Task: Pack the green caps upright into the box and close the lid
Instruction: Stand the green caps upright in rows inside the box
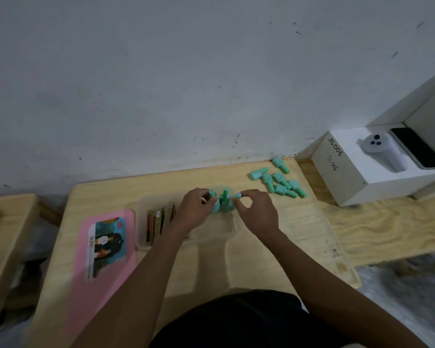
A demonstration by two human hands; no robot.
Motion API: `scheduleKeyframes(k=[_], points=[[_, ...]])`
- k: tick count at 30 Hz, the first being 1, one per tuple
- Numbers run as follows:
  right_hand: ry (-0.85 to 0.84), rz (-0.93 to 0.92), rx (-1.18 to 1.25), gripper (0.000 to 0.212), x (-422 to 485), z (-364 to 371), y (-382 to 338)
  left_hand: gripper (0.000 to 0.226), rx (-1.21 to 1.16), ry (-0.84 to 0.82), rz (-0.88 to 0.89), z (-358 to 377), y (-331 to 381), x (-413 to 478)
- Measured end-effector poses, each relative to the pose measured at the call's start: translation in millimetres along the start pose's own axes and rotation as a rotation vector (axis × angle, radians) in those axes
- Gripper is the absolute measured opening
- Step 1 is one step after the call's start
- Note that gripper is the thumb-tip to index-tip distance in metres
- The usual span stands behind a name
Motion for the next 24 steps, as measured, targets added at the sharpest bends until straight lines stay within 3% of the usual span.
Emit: scheduleKeyframes(k=[12, 24], points=[[0.058, -0.197, -0.406, 0.026, 9.0, 39.3, -14.8, 0.033, 0.132, 0.002, -0.014, 11.0, -27.9, 7.3], [0.086, -0.189, -0.426, 0.026, 10.8, 41.9, -12.7, 0.023, 0.114, -0.094, 0.047, 37.7, -35.3, 4.1]])
Point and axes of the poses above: each hand's wrist, its own x-axis towards the middle knuckle, its own z-axis out of the palm, y = z × x, the point moved 10 cm from there along x, towards the middle knuckle, and after that the axes turned 14 degrees about -x, right-handed, at the moved point
